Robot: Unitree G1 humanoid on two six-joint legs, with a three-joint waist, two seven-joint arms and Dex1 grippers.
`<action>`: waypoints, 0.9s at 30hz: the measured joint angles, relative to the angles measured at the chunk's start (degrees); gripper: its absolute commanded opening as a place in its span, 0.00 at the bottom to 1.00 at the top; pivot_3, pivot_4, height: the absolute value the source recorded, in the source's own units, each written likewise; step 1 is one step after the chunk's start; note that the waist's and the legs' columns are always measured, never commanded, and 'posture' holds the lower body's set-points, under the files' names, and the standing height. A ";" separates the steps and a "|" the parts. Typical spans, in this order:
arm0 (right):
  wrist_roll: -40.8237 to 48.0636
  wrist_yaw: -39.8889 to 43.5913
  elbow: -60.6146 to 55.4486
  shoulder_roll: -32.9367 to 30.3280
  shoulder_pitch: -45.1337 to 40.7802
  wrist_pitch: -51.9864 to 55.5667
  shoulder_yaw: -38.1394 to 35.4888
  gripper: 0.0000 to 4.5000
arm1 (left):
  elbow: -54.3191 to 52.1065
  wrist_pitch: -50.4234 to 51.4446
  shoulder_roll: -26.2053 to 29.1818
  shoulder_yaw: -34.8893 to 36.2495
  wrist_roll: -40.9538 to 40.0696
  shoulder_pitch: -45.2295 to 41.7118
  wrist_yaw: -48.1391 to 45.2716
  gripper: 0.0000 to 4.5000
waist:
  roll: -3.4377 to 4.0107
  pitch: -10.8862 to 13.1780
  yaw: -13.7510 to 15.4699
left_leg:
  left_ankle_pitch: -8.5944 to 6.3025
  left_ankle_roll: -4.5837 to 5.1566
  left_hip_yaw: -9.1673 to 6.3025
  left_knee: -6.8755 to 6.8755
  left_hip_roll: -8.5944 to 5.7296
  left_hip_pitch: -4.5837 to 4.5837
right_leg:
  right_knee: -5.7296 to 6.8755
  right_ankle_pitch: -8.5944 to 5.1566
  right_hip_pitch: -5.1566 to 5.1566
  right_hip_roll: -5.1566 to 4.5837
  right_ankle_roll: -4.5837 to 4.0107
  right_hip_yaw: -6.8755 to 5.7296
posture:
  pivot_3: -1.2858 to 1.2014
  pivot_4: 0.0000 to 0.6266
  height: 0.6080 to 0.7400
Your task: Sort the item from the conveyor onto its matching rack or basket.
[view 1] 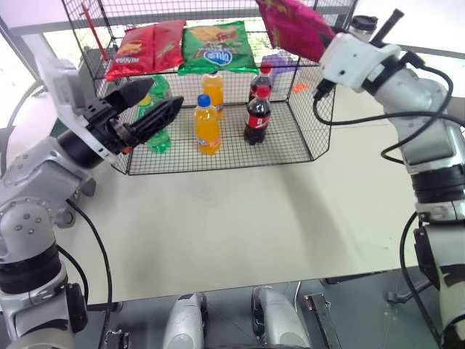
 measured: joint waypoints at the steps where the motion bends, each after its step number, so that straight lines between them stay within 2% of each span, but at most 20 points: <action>1: -3.03 -2.05 1.48 -0.67 -0.84 -1.33 0.81 0.00 | -0.02 -0.08 0.04 0.01 -0.19 0.12 0.13 0.99 | 0.00 0.00 0.01 | 0.00 0.00 0.00 0.00 0.00 0.00 | 0.00 0.00 0.00 0.00 0.00 0.00 | 0.52 0.24 1.00; 5: -11.22 -7.57 4.97 -2.45 -3.65 -4.30 2.32 0.00 | -0.04 -0.52 0.08 -0.07 -0.22 0.74 0.36 0.99 | 0.00 0.00 -0.21 | 0.00 -0.01 0.00 -0.03 -0.01 0.02 | -0.01 -0.01 0.00 -0.01 -0.02 0.00 | 0.52 0.24 1.00; 10: -13.95 -8.73 7.17 -2.16 -5.22 -6.77 3.02 0.00 | -0.03 -1.76 -0.13 -0.70 -0.16 0.94 0.29 0.99 | 0.00 0.00 -0.34 | 0.01 -0.01 0.00 -0.05 0.00 0.03 | -0.01 0.00 0.00 0.00 0.00 0.00 | 0.52 0.24 1.00; 15: -15.20 -8.41 15.10 2.51 -7.49 -6.35 5.51 0.00 | 0.01 -2.67 -0.95 -2.69 0.09 0.97 -0.02 0.99 | 0.00 0.00 -0.44 | 0.03 -0.04 0.00 -0.06 0.00 0.03 | 0.00 0.00 0.00 0.00 -0.01 0.00 | 0.52 0.24 1.00; 21: -16.19 -7.79 24.97 8.26 -14.70 -1.40 7.21 0.00 | -0.90 -4.02 -1.67 -2.79 0.66 2.31 0.80 0.99 | 0.00 0.00 -0.46 | 0.03 -0.04 0.00 -0.11 0.00 0.03 | -0.01 0.01 0.00 0.00 0.01 0.00 | 0.52 0.24 1.00; 24: -15.59 -6.53 26.24 9.64 -16.55 -0.81 7.21 0.19 | -1.96 -4.14 -1.94 -2.85 0.66 3.82 1.32 1.00 | 0.00 0.00 -0.39 | 0.03 -0.04 -0.01 -0.12 0.00 0.03 | 0.00 0.01 0.00 0.00 0.01 -0.01 | 0.52 0.24 1.00; 27: -14.82 -5.00 26.73 10.39 -16.75 -1.24 7.21 0.51 | -2.31 -4.72 -1.94 -2.81 0.67 4.23 1.77 1.00 | 0.00 0.00 -0.17 | 0.03 -0.05 -0.01 -0.09 -0.01 0.02 | -0.01 0.01 0.01 -0.01 0.00 -0.01 | 0.52 0.24 1.00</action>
